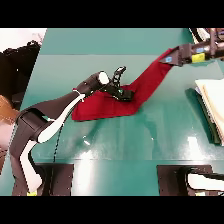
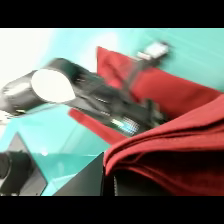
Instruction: Fold the shirts.
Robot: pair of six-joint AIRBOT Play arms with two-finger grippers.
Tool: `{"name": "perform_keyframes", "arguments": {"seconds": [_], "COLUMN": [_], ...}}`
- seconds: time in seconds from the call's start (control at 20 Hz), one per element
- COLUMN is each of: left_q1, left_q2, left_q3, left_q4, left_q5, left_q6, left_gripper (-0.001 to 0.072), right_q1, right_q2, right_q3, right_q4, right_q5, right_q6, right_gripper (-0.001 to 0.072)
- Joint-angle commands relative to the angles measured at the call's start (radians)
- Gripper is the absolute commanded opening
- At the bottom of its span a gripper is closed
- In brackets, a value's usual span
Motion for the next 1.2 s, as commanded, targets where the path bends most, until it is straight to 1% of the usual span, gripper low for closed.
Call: {"name": "perform_keyframes", "arguments": {"seconds": [0.0,0.15,0.25,0.4,0.55,0.7,0.75,0.85,0.9,0.95,1.0,1.05,1.15], "left_q1": [0.013,0.093,0.169,0.309,0.465,0.594,0.628,0.673,0.685,0.690,0.690,0.688,0.687], "left_q2": [-0.006,-0.002,0.042,0.169,0.315,0.430,0.459,0.497,0.506,0.510,0.510,0.509,0.509], "left_q3": [0.017,0.105,0.145,0.151,0.151,0.151,0.151,0.151,0.151,0.151,0.151,0.150,0.150], "left_q4": [0.002,0.016,0.095,0.249,0.333,0.343,0.343,0.343,0.342,0.342,0.342,0.342,0.331], "left_q5": [-0.006,-0.177,-0.267,-0.327,-0.380,-0.410,-0.415,-0.426,-0.434,-0.445,-0.455,-0.463,-0.464], "left_q6": [-0.004,-0.004,-0.005,-0.005,-0.003,0.004,0.004,0.004,0.004,0.005,0.005,0.006,0.007], "left_gripper": [0.0028,0.0027,0.0027,0.0027,0.0028,0.0028,0.0028,0.0028,0.0029,0.0029,0.0028,0.0029,0.0028], "right_q1": [0.124,0.192,0.241,0.335,0.467,0.602,0.641,0.689,0.697,0.691,0.673,0.645,0.575], "right_q2": [-0.054,-0.107,-0.129,-0.178,-0.252,-0.343,-0.375,-0.423,-0.438,-0.441,-0.439,-0.433,-0.409], "right_q3": [0.103,0.151,0.156,0.156,0.156,0.156,0.156,0.156,0.156,0.155,0.156,0.155,0.142], "right_q4": [0.011,0.011,0.011,0.012,0.012,0.010,0.010,0.010,0.010,0.003,-0.005,-0.025,-0.100], "right_q5": [-0.010,-0.018,-0.042,-0.092,-0.219,-0.411,-0.480,-0.542,-0.526,-0.480,-0.423,-0.361,-0.265], "right_q6": [0.010,0.010,0.010,0.008,-0.023,-0.040,-0.055,-0.073,-0.073,-0.072,-0.072,-0.071,-0.041], "right_gripper": [0.0016,0.0016,0.0015,0.0016,0.0017,0.0020,0.0055,0.0471,0.0508,0.0495,0.0390,0.0306,0.0306]}}
